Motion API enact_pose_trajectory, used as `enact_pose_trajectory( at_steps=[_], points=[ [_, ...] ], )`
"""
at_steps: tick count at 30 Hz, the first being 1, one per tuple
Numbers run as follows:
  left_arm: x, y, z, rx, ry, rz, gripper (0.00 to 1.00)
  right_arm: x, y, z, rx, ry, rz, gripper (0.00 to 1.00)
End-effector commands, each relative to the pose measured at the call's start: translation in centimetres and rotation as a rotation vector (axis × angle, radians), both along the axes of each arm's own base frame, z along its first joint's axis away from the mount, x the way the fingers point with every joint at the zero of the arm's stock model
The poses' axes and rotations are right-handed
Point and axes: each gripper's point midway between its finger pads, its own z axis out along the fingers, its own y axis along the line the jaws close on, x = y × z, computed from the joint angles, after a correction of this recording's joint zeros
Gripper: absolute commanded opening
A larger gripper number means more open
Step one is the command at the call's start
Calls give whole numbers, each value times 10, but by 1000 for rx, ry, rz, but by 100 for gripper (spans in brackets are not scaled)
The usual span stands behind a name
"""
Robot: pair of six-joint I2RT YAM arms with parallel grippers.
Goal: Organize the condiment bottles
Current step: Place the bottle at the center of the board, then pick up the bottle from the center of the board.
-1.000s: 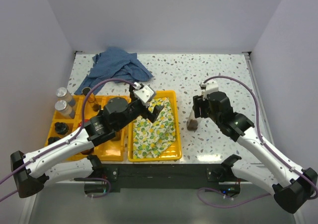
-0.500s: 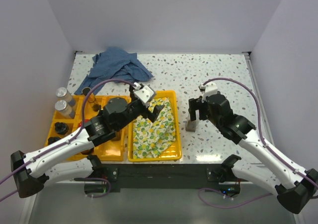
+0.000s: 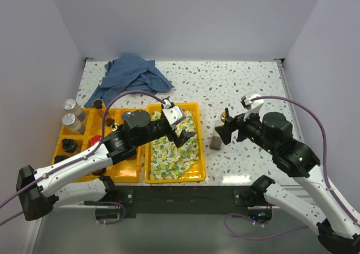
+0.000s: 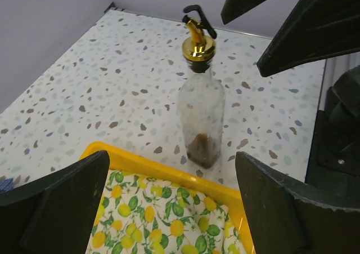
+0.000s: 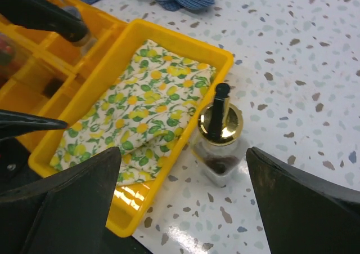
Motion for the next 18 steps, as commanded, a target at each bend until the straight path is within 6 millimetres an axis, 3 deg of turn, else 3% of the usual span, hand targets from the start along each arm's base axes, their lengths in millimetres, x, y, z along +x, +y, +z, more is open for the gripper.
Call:
enact_pose_trajectory(
  at_steps=[1,5,10,11,12,13,18],
  points=[
    [-26,-36,22,-85,-43,-237,98,-46,14,45,96,-88,241,98],
    [-23,-56,17,-78,-31,-289,98,-69,1,80,166,-186,260,99],
    [-1,-80,4,-62,-34,-273,99,-102,-22,122,231,-298,275,99],
    [4,-85,1,-48,-39,-276,99,-107,-26,127,239,-316,274,99],
    [9,-93,-17,-8,-9,-278,99,-114,-33,132,249,-343,275,99],
    [13,-99,-8,-12,-23,-284,98,-120,-38,137,257,-362,272,99],
    [37,-117,-17,-3,-13,-293,98,-134,-63,147,253,-429,218,99]
  ],
)
